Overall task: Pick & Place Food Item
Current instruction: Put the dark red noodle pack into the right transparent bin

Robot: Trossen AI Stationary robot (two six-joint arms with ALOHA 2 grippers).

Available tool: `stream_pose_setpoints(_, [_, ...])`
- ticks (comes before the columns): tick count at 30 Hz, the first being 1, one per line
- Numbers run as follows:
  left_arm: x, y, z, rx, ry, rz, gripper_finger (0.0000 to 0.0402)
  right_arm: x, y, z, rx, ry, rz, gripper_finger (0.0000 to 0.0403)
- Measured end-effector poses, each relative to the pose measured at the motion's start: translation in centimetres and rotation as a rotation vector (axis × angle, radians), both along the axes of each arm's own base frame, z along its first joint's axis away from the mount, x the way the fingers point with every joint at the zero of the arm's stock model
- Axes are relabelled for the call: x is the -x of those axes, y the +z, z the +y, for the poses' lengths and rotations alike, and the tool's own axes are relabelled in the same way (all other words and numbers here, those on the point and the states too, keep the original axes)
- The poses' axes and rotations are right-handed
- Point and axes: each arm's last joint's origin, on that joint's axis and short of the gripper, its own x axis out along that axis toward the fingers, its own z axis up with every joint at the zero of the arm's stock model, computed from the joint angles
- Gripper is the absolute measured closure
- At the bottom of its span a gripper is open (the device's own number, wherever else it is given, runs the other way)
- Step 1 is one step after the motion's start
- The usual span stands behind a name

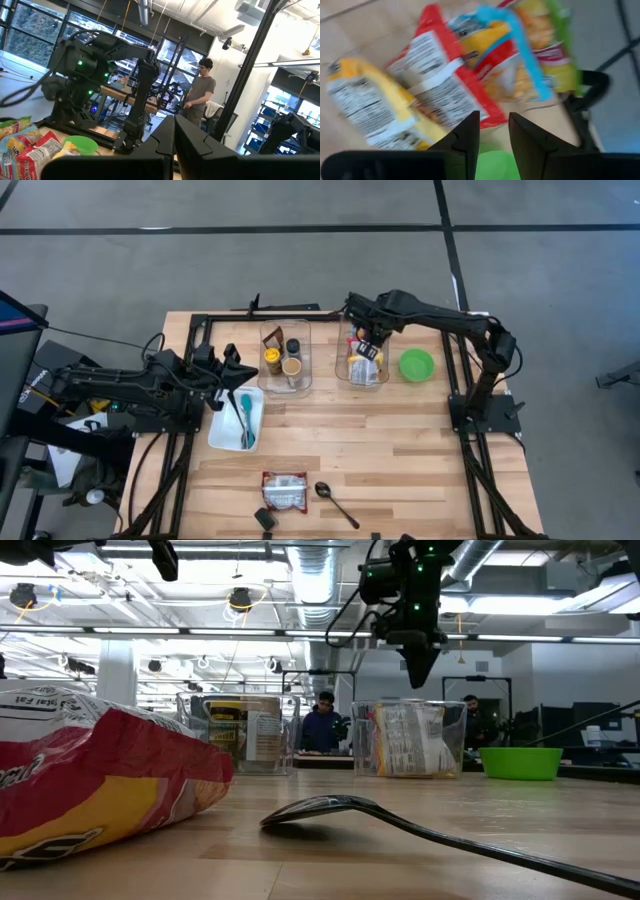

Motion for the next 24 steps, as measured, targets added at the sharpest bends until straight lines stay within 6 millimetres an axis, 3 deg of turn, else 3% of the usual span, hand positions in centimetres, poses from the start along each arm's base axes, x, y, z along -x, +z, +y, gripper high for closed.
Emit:
stream_pose_setpoints(12, [0.0,0.0,0.0,0.0,0.0,0.0,0.0398,-0.9,2.1,0.0,0.121,-0.046,-0.084,0.0309])
stream_pose_setpoints(20, [0.0,0.0,0.0,0.0,0.0,0.001,0.0398,-2.5,2.4,1.1,0.08,0.069,-0.198,0.0389])
stream_pose_setpoints(24, [0.0,0.0,0.0,0.0,0.0,0.001,0.0398,-3.2,2.5,1.6,0.058,0.094,-0.262,0.0392])
